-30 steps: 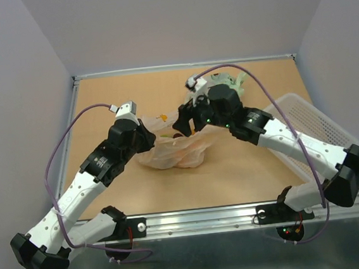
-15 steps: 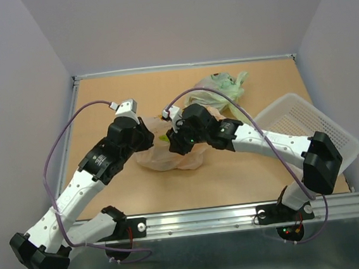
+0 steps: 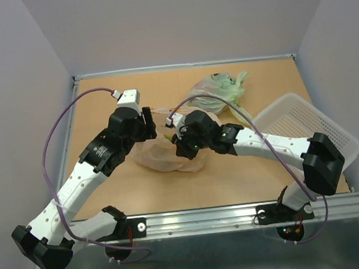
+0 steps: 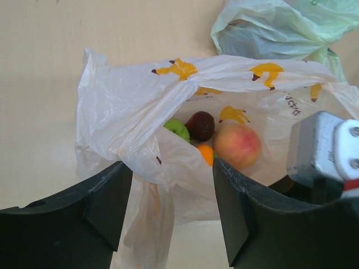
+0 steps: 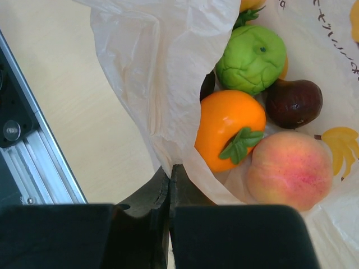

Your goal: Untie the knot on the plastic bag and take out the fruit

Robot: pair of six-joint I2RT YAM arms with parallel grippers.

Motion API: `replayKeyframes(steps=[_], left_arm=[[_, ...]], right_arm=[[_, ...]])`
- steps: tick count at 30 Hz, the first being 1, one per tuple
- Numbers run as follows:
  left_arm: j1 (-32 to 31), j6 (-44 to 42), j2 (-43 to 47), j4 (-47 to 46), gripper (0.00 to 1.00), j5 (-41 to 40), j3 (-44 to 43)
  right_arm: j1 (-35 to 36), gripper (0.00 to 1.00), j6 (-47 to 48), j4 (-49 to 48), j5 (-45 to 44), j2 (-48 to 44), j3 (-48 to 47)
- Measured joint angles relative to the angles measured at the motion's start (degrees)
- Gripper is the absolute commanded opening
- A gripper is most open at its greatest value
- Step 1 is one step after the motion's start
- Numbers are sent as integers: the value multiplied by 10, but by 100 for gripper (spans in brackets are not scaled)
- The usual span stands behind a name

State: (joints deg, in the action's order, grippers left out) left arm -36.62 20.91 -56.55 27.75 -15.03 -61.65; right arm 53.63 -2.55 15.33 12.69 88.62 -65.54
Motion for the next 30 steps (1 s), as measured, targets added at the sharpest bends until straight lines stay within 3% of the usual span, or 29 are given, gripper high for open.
replayKeyframes(steps=[14, 22, 25, 29, 30], left_arm=[[19, -7, -101, -68, 68, -152, 3], [80, 37, -218, -142, 67, -124, 11], [95, 48, -252, -152, 70, -83, 12], [99, 46, -254, -155, 79, -40, 12], [99, 41, -250, -153, 80, -32, 10]], right_arm=[[31, 0, -5, -12, 22, -9, 31], [97, 1, -24, -23, 106, -19, 113], [119, 12, -37, -20, 124, -19, 130], [128, 57, -52, -15, 116, -25, 131], [128, 63, -57, -11, 106, -32, 130]])
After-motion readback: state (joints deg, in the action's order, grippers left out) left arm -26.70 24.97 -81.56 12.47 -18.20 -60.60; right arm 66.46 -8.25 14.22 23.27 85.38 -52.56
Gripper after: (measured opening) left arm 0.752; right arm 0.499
